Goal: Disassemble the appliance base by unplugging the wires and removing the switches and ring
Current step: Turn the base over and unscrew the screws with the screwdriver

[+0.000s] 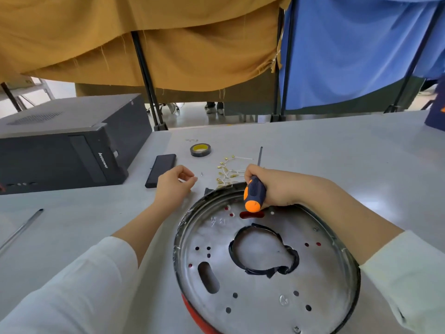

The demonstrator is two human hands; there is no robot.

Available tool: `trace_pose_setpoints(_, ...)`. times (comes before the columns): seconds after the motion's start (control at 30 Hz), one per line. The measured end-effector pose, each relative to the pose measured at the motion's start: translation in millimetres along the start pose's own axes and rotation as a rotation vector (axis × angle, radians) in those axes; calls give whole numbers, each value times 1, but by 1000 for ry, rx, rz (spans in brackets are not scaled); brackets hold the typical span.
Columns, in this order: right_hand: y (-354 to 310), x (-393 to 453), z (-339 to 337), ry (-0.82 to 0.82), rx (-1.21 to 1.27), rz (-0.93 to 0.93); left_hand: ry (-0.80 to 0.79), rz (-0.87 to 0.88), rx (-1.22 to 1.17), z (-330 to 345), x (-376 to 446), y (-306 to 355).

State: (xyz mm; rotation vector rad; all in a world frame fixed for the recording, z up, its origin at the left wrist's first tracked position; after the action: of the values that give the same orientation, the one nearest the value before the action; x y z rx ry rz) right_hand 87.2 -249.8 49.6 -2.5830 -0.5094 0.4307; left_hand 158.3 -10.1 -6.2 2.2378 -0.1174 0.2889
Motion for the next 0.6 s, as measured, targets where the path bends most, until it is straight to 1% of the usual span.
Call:
trace_pose_setpoints(0.1,2,-1,2,0,17,-20,-74,49,212,7,22,-3)
trace_pose_setpoints(0.23,4,-2,3,4,34,-33,-146,8,378,8,49,-10)
trace_pose_setpoints(0.4,5,-2,5,31,32,-44,-247,90,471,11,62,-5)
trace_pose_setpoints(0.6,4,-3,6,32,12,-43,-270,71,507,17,71,-2)
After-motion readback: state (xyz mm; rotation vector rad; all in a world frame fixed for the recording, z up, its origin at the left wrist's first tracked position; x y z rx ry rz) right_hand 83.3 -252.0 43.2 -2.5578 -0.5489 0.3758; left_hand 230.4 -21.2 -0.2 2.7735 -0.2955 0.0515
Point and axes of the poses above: each hand's wrist, its own x-axis towards the middle knuckle, its own z-axis out of the palm, y = z × x, the point moved 2 cm from there along x, towards the middle knuckle, and after that the axes turned 5 degrees about -y, right-handed, at the moved point
